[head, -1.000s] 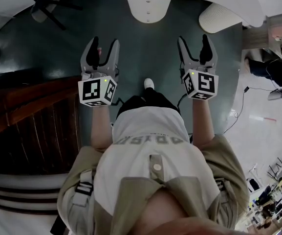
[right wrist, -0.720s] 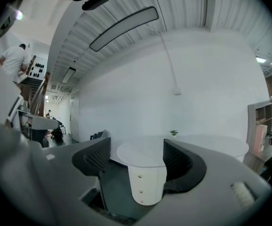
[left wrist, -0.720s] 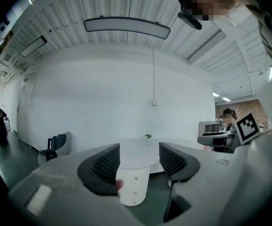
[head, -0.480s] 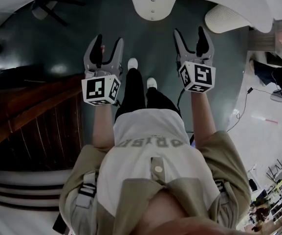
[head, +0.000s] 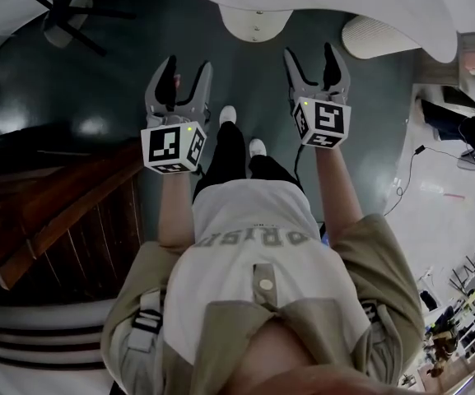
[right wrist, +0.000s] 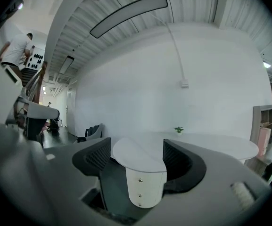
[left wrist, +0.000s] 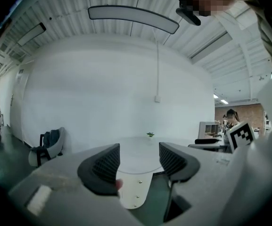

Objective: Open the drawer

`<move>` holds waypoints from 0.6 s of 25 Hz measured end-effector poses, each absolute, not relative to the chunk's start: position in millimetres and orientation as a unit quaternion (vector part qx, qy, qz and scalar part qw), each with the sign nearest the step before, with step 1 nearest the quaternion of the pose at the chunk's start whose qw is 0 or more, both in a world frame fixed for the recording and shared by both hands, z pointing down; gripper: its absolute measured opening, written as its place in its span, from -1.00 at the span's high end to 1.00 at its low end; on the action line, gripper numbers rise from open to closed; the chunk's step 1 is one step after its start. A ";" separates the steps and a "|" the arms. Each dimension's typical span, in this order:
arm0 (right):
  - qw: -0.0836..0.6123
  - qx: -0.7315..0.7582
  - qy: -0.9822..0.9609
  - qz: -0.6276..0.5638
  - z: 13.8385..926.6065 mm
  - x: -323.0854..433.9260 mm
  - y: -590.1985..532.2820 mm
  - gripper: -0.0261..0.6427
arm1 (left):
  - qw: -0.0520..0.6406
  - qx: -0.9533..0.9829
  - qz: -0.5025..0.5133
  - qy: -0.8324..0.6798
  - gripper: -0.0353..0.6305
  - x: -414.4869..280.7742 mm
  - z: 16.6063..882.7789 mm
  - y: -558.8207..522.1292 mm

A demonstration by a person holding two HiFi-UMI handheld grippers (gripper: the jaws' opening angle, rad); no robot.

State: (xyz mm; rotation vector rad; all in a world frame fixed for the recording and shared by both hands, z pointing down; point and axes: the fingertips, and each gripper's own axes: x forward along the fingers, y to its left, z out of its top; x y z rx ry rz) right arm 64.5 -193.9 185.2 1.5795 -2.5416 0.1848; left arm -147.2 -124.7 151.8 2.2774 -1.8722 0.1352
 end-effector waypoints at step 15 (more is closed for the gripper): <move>0.126 0.541 -0.829 0.069 330.1 4.0 -269.8 -0.03 | 0.125 0.774 0.056 -0.618 0.07 -187.3 254.2 -178.7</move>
